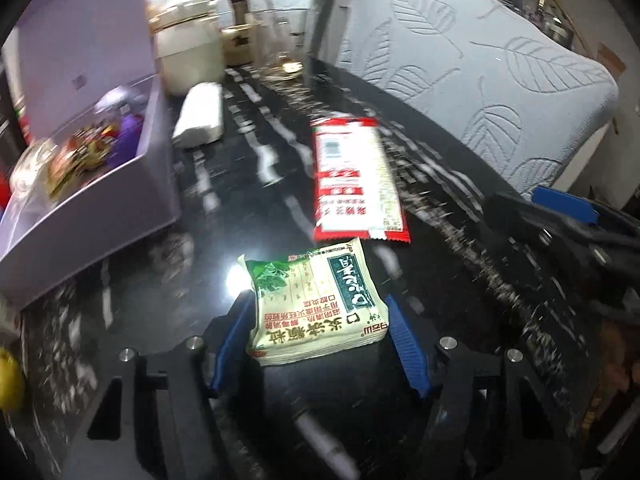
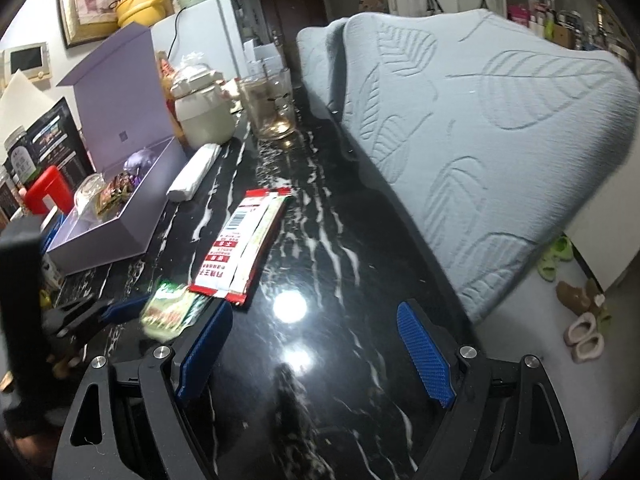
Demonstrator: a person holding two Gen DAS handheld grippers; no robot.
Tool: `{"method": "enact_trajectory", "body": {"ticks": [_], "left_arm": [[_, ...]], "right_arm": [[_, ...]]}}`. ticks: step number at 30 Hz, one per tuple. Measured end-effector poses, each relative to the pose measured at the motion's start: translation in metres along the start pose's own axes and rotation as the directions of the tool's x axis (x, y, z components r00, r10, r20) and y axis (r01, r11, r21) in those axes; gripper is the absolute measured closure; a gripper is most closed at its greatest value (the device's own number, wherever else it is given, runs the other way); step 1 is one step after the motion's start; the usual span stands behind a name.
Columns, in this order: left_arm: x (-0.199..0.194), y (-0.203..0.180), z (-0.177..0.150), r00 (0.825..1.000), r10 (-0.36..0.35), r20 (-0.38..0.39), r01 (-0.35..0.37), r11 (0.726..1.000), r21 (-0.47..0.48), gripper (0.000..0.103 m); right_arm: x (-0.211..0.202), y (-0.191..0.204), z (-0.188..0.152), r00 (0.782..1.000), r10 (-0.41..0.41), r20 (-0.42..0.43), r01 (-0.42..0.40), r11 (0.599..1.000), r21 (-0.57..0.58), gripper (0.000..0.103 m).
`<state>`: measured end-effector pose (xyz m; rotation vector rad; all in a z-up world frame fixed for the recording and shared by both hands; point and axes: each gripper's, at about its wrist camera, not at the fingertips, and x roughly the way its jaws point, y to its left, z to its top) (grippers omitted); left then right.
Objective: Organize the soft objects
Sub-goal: 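Grasp the green noodle packet with left tool while right tool grasps the red-white packet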
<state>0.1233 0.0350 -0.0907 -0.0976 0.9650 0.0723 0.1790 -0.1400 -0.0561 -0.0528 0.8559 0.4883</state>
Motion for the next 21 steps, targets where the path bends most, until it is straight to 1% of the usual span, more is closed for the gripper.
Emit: {"method": "enact_trajectory", "body": {"ticks": [5,8,14,18,21], "left_arm": [[-0.011,0.032,-0.012,0.999,0.04,0.005,-0.039,0.994,-0.105,0.038],[-0.014,0.046,-0.017,0.996,0.09,0.012,-0.087,0.986,-0.142,0.038],[-0.019,0.069,-0.022,0.992,0.128,0.012,-0.123,0.973,-0.193,0.038],[-0.018,0.078,-0.023,0.99,0.142,0.007,-0.137,0.967,-0.215,0.038],[-0.02,0.082,-0.025,0.989,0.147,0.009,-0.141,0.965,-0.223,0.038]], "right_arm": [[0.029,0.016,0.011,0.999,0.033,-0.037,-0.033,0.999,-0.002,0.018],[0.043,0.029,0.019,0.998,0.033,-0.053,-0.033,0.999,-0.006,0.018],[0.073,0.061,0.036,0.996,-0.027,-0.088,0.023,0.999,-0.044,0.018],[0.093,0.078,0.041,0.991,-0.042,-0.13,0.034,0.997,-0.065,0.018],[0.102,0.093,0.041,0.986,-0.111,-0.122,0.094,0.986,-0.137,0.018]]}}
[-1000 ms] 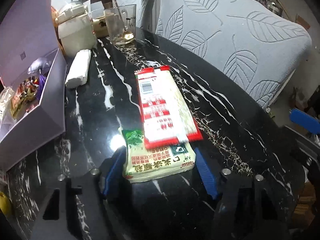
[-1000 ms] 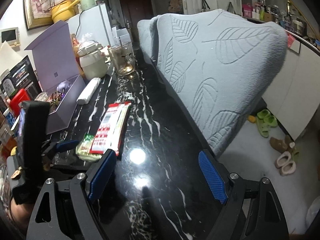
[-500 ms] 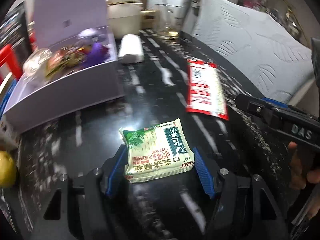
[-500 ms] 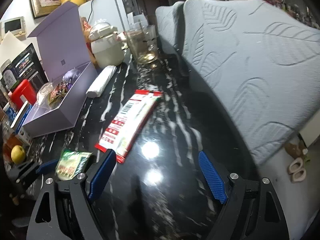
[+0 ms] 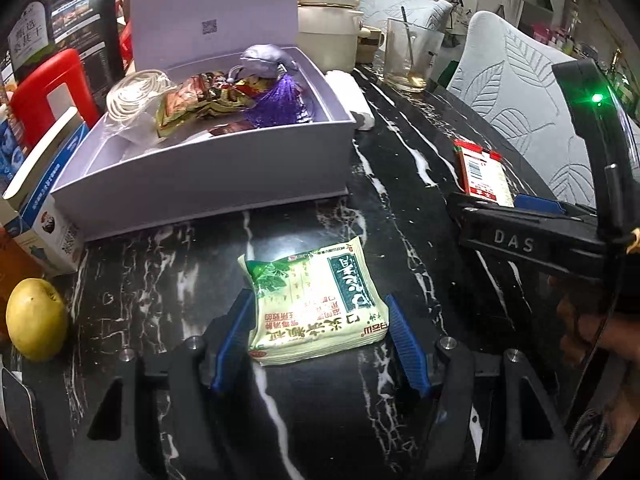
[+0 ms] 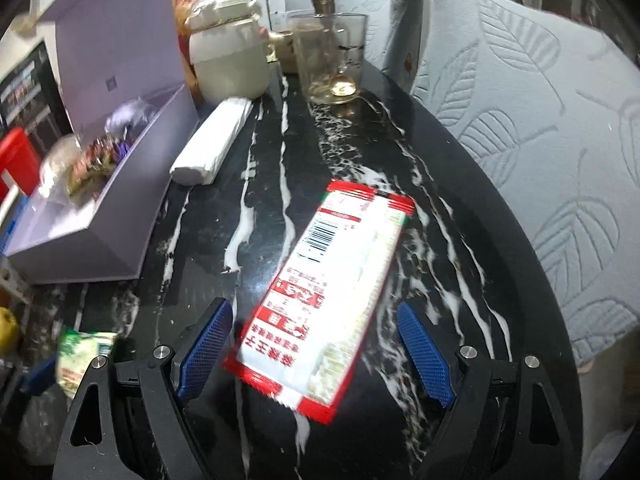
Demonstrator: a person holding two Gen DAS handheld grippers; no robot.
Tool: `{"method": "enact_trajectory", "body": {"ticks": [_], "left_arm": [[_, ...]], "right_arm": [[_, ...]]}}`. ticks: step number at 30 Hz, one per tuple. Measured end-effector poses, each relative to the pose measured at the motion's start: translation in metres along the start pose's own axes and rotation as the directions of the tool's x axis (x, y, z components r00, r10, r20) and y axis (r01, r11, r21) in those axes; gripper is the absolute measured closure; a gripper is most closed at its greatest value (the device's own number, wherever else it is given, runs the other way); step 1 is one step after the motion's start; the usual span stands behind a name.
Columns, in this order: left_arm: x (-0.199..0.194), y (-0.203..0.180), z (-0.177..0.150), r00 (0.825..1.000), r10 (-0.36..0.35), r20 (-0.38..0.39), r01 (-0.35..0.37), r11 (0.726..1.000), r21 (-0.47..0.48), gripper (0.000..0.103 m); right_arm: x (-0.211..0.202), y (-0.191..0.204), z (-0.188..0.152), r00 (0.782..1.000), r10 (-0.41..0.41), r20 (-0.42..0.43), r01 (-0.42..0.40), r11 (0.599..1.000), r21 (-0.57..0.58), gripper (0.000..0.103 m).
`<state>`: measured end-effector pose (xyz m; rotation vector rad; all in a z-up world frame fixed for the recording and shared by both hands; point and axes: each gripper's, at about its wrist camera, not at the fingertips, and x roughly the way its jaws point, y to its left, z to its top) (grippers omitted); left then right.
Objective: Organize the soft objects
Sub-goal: 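Grasp the green noodle packet with left tool while right tool grasps the red-white packet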
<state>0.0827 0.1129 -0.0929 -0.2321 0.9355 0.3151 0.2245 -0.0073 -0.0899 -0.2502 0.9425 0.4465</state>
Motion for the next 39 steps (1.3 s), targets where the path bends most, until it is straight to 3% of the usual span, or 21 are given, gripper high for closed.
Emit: {"method": "enact_trajectory", "body": {"ticks": [1,3,8,10,11,12,13,16,22,23,26,28,37,38,39], "left_arm": [[0.0,0.0,0.0,1.0,-0.002,0.0,0.002,1.0,-0.002,0.038],[-0.001,0.0,0.0,1.0,-0.004,-0.001,0.004,1.0,-0.004,0.038],[-0.004,-0.002,-0.001,1.0,-0.008,0.009,0.008,1.0,0.0,0.038],[-0.008,-0.004,-0.002,1.0,-0.008,0.016,0.008,1.0,0.011,0.038],[-0.01,-0.005,-0.002,1.0,-0.008,0.02,0.008,1.0,0.015,0.038],[-0.012,-0.006,-0.004,1.0,-0.01,0.022,0.009,1.0,0.016,0.038],[-0.014,-0.007,-0.005,1.0,-0.013,0.023,0.013,1.0,0.018,0.038],[-0.02,-0.011,-0.009,0.999,-0.024,0.024,0.023,0.999,0.024,0.038],[-0.029,-0.014,-0.015,0.999,-0.024,0.038,0.023,0.999,0.032,0.038],[-0.031,-0.014,-0.015,0.999,-0.022,0.042,0.021,0.999,0.032,0.038],[-0.035,-0.01,-0.015,0.998,-0.014,0.055,0.012,1.0,0.025,0.038],[-0.036,-0.004,-0.014,0.998,-0.003,0.062,0.001,1.0,0.017,0.038],[-0.033,0.02,-0.008,0.998,0.02,0.063,-0.018,0.999,-0.034,0.038],[-0.033,0.022,-0.008,0.998,0.02,0.064,-0.017,0.999,-0.039,0.038],[-0.033,0.023,-0.007,0.998,0.019,0.064,-0.016,0.999,-0.044,0.038]], "right_arm": [[0.001,0.002,0.0,1.0,-0.004,0.006,0.004,1.0,-0.01,0.019],[-0.001,0.005,0.0,1.0,0.003,0.023,-0.003,1.0,-0.022,0.034],[-0.01,-0.003,-0.003,0.999,0.032,0.034,-0.031,0.999,-0.01,0.055],[-0.014,-0.007,-0.005,0.998,0.04,0.042,-0.041,0.999,0.001,0.059],[-0.018,-0.009,-0.007,0.998,0.041,0.057,-0.041,0.999,0.001,0.071],[-0.024,-0.013,-0.008,0.997,0.013,0.075,-0.013,1.0,0.006,0.101],[-0.031,-0.016,-0.012,0.997,0.01,0.071,-0.012,1.0,0.019,0.102],[-0.029,-0.024,-0.021,0.997,0.072,0.023,-0.072,0.997,0.023,0.102],[-0.042,-0.033,-0.034,0.99,0.123,0.068,-0.126,0.991,0.052,0.101],[-0.044,-0.033,-0.033,0.99,0.118,0.072,-0.122,0.991,0.058,0.093],[-0.045,-0.025,-0.03,0.99,0.115,0.081,-0.121,0.991,0.062,0.021],[-0.046,-0.016,-0.028,0.984,0.145,0.103,-0.15,0.988,0.041,0.02],[-0.014,0.02,-0.013,0.996,0.088,0.018,-0.087,0.996,-0.028,0.021],[-0.013,0.024,-0.013,0.998,0.063,0.022,-0.062,0.997,-0.046,0.03],[-0.013,0.027,-0.013,0.999,0.035,0.034,-0.032,0.997,-0.071,0.046]]}}
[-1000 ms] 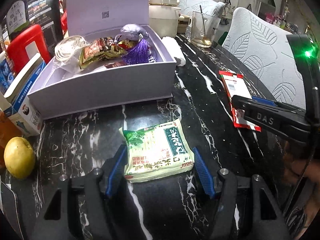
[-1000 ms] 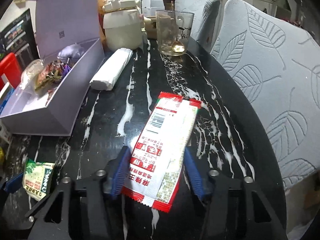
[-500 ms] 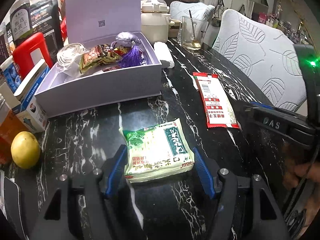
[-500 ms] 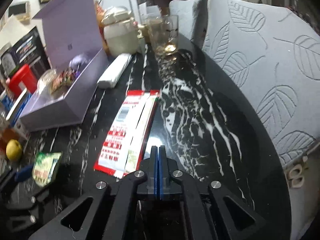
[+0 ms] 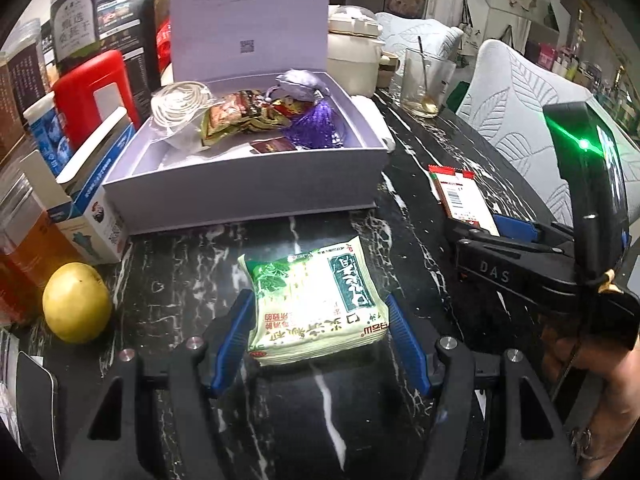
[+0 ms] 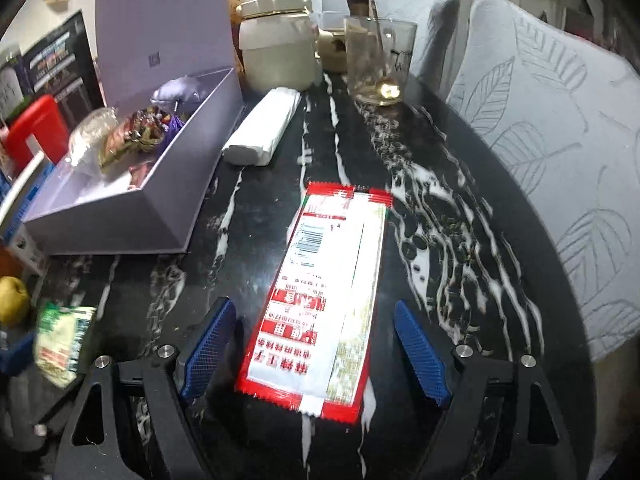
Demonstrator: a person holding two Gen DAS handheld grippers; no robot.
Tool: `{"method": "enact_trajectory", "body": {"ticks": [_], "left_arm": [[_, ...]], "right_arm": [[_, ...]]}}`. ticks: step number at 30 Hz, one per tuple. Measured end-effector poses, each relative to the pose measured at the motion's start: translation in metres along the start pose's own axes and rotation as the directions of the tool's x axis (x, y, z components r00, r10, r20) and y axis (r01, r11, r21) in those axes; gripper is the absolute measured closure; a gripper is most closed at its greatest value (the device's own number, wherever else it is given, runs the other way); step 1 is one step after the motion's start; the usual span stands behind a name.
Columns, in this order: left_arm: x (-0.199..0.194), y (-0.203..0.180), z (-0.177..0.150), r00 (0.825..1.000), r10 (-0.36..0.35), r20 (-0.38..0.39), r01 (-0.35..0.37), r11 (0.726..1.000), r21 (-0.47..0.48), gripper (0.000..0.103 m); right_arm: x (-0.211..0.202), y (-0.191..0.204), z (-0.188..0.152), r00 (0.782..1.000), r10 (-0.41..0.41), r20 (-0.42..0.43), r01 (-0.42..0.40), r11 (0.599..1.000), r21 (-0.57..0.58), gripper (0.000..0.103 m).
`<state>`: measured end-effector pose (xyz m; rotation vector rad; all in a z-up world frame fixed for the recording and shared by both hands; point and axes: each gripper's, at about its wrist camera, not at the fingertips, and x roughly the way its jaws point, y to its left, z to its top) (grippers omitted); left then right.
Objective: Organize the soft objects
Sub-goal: 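Grasp the green noodle packet with left tool while right tool grasps the red-white packet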
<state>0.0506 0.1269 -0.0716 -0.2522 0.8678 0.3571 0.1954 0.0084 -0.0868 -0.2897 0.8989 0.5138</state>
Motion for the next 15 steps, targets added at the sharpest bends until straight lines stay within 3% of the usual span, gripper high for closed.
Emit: {"method": "enact_trajectory", "body": {"ticks": [8,15], "left_arm": [[-0.007,0.0,-0.003,1.0,-0.011,0.004,0.011,1.0,-0.001,0.038],[-0.022,-0.008,-0.012,0.999,-0.036,0.013,0.035,0.999,0.028,0.038]], "right_arm": [[-0.011,-0.003,-0.01,1.0,0.026,0.014,-0.025,0.999,-0.029,0.061],[-0.04,-0.011,-0.046,0.999,0.048,-0.004,-0.048,0.997,-0.064,0.061]]}}
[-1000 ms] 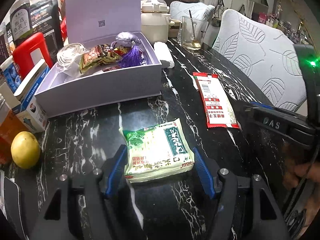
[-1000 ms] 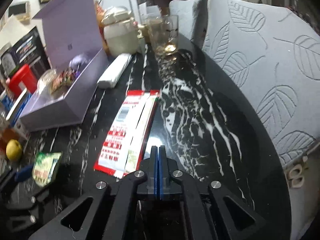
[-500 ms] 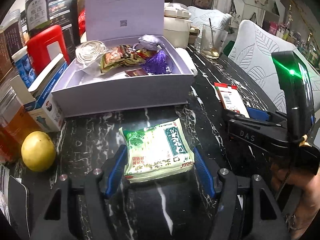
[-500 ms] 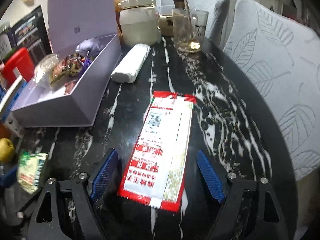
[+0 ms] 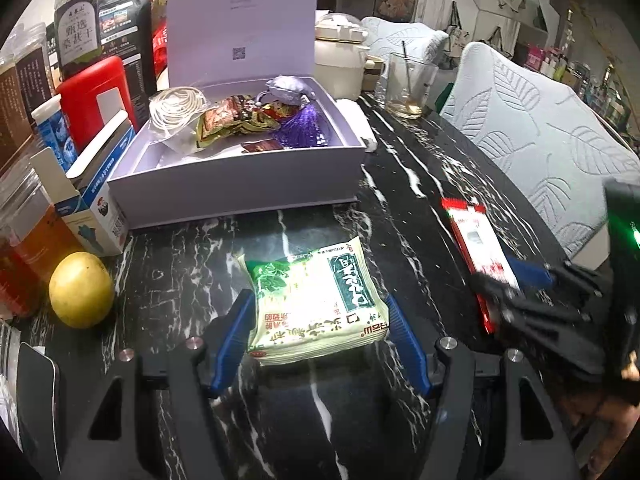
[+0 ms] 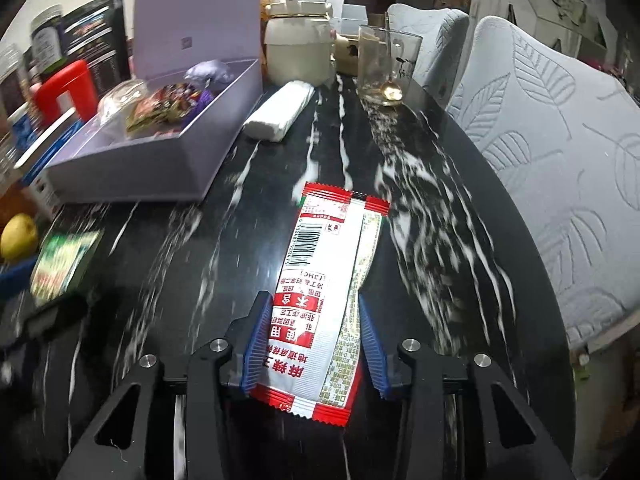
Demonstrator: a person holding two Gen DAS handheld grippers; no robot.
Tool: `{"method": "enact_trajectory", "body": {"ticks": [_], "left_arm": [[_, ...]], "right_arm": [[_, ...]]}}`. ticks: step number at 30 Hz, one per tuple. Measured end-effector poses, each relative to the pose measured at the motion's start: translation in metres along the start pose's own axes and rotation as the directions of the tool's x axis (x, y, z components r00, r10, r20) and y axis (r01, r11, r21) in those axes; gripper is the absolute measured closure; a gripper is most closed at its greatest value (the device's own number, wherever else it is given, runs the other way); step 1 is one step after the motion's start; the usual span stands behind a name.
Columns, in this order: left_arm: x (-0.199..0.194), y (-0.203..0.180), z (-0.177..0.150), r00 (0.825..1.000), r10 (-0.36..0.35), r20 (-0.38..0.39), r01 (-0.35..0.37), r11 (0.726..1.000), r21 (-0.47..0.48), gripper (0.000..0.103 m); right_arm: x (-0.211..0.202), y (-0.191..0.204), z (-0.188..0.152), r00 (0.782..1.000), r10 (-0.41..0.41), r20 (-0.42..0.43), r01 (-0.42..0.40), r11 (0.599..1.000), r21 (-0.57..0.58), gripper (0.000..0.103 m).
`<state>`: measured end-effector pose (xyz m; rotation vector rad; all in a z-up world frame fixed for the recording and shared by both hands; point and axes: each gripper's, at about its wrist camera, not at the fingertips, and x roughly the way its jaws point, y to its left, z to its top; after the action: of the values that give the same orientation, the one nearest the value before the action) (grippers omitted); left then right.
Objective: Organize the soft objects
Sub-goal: 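Grasp the green noodle packet with left tool while right tool grasps the red-white packet, then lift both packets with both tools and carry them toward the lavender box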
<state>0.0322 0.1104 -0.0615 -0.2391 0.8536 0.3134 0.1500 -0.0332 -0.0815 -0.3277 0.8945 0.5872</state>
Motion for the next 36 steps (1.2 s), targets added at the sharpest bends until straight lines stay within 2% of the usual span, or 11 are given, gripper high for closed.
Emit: {"method": "enact_trajectory", "body": {"ticks": [10,13,15,18,20,22,23,25,30,36], "left_arm": [[-0.016,-0.007,-0.018,1.0,-0.023,-0.007,0.023,0.999,0.03,0.038],[-0.02,-0.009,-0.02,1.0,-0.028,-0.004,0.028,0.999,0.036,0.038],[-0.024,-0.01,-0.022,1.0,-0.028,0.002,0.028,0.999,0.042,0.038],[-0.027,-0.011,-0.023,1.0,-0.029,0.009,0.029,0.999,0.046,0.038],[-0.029,-0.011,-0.024,0.999,-0.03,0.012,0.029,0.999,0.045,0.038],[-0.03,-0.011,-0.025,0.999,-0.031,0.012,0.03,0.999,0.044,0.038],[-0.031,-0.012,-0.025,0.999,-0.031,0.012,0.031,0.999,0.045,0.038],[-0.033,-0.012,-0.026,0.999,-0.032,0.015,0.031,0.998,0.045,0.038],[-0.036,-0.013,-0.029,0.999,-0.032,0.017,0.031,0.998,0.052,0.038],[-0.038,-0.016,-0.029,0.999,-0.041,0.018,0.04,0.998,0.056,0.038]], "right_arm": [[-0.051,0.003,-0.064,0.999,0.028,-0.035,-0.029,0.999,-0.041,0.059],[-0.056,0.003,-0.073,0.999,0.032,-0.031,-0.032,0.999,-0.005,0.049],[-0.055,0.003,-0.075,0.999,0.04,-0.031,-0.039,0.999,0.018,0.037],[-0.051,0.007,-0.073,1.0,0.001,-0.029,-0.001,1.0,0.013,0.033],[-0.049,0.01,-0.071,1.0,0.004,-0.021,-0.004,1.0,0.013,0.033],[-0.048,0.014,-0.071,1.0,0.0,-0.008,0.0,1.0,0.006,0.036],[-0.05,0.015,-0.072,1.0,0.013,0.0,-0.013,1.0,-0.007,0.047],[-0.051,0.016,-0.073,1.0,0.014,0.002,-0.014,1.0,-0.008,0.054],[-0.053,0.012,-0.076,1.0,0.017,0.025,-0.017,1.0,0.01,0.064],[-0.058,0.007,-0.079,0.998,0.056,0.036,-0.057,0.998,0.036,0.066]]}}
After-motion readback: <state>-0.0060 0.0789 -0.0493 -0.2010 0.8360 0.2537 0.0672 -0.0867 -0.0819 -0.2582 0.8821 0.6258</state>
